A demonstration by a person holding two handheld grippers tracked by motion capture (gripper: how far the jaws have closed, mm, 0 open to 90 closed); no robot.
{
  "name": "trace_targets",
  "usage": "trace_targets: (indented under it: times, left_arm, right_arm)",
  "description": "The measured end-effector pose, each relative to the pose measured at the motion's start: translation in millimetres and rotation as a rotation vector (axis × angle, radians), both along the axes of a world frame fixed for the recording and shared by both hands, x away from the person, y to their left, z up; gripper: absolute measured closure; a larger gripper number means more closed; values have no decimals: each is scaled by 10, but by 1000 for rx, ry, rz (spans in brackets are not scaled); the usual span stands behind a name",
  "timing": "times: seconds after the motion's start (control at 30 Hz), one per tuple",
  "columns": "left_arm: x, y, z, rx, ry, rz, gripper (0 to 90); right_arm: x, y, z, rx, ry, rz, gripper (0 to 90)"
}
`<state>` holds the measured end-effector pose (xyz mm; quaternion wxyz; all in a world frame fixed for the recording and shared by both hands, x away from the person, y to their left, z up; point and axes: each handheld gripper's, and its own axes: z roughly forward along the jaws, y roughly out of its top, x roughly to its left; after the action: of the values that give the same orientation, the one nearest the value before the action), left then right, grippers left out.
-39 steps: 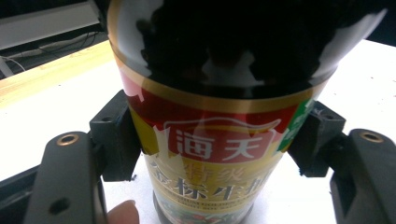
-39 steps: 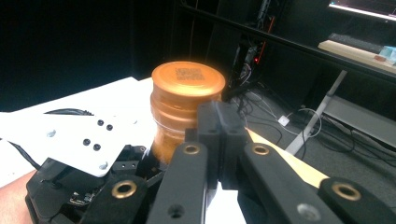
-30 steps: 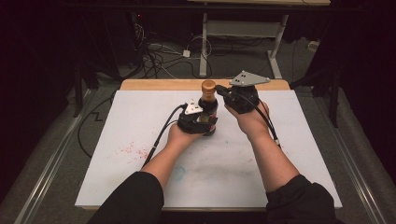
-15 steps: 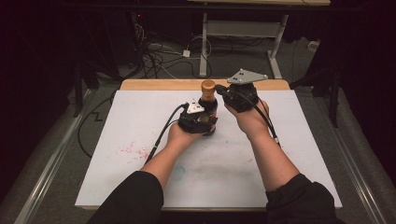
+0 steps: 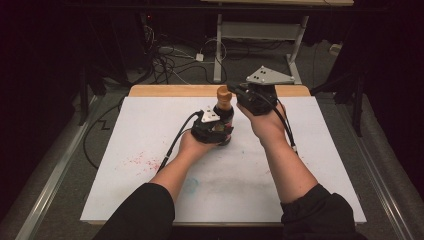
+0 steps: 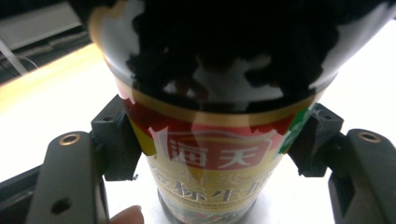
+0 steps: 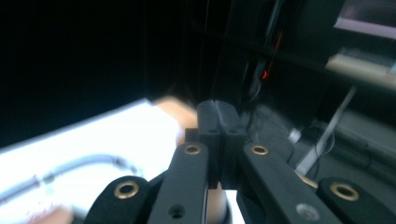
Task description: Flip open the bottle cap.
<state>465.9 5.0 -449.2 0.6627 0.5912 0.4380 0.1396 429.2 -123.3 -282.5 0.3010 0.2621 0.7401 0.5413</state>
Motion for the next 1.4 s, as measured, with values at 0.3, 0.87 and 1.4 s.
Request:
trace_targets:
  times: [0.3, 0.87, 1.4]
  left_arm:
    - [28, 71, -10, -12, 21, -23, 287]
    - [29, 83, -16, -12, 19, -28, 287]
    - [26, 75, -17, -13, 16, -25, 287]
  right_arm:
    - [30, -151, -71, -20, 27, -45, 900]
    - [51, -142, -262, -82, 74, -42, 900]
    - [92, -158, -339, -144, 109, -28, 900]
